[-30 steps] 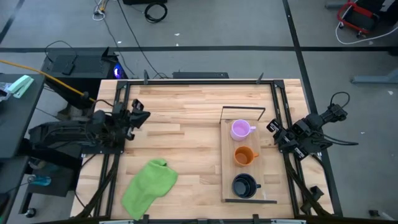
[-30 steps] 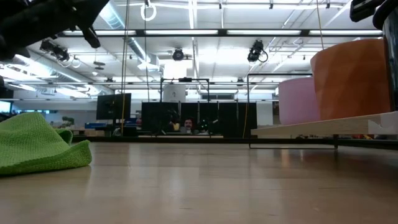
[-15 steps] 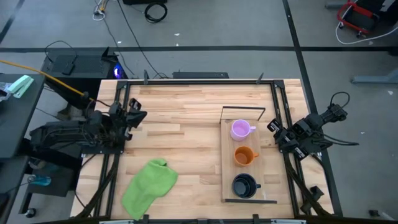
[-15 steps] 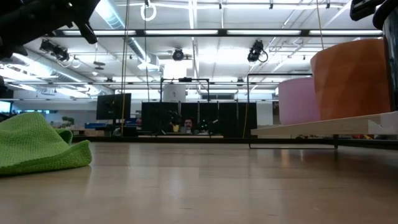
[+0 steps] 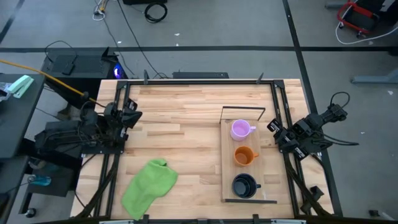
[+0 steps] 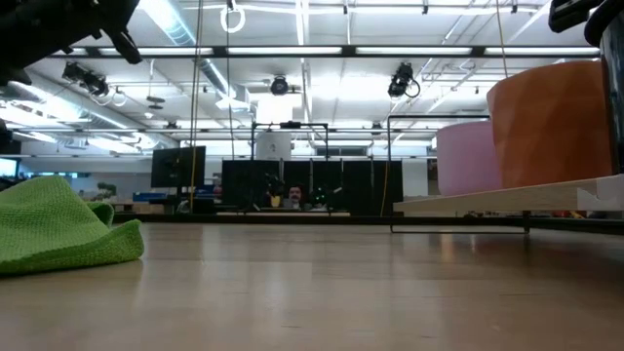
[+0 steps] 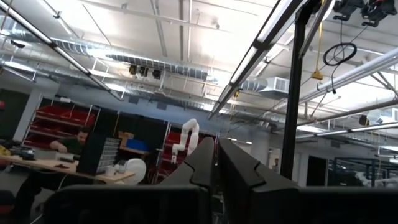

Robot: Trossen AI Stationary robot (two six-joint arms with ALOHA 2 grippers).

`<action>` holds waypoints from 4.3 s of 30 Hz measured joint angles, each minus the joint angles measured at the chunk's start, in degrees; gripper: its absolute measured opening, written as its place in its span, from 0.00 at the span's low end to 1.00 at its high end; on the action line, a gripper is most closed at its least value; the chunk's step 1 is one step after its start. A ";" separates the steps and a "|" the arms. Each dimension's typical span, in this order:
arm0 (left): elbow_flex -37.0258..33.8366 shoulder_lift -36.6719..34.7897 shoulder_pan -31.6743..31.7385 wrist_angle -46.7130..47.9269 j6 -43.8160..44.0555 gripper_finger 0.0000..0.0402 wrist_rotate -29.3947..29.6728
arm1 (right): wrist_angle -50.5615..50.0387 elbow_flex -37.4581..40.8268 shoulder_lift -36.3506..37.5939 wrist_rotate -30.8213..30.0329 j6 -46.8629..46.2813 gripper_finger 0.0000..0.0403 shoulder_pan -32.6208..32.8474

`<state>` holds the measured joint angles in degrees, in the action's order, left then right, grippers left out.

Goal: Stack small to large cups/mugs on shelf
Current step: Return to Home Position

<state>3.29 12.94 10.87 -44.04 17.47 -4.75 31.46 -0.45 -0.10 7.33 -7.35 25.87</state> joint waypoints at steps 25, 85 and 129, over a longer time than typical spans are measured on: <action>0.01 -12.62 0.00 34.96 8.91 0.07 0.12 | -3.46 -0.02 -0.02 0.00 0.02 0.24 0.00; 0.00 -12.60 -0.01 46.82 4.35 0.07 3.10 | -29.21 -0.04 -0.02 -13.53 11.45 0.24 0.02; 0.02 -12.60 0.00 46.83 4.35 0.08 3.08 | -29.18 -0.02 -0.02 -13.51 11.41 0.24 0.02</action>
<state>3.31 0.34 10.87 2.79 21.82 -1.67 2.28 -0.47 -0.12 -6.17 4.06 25.89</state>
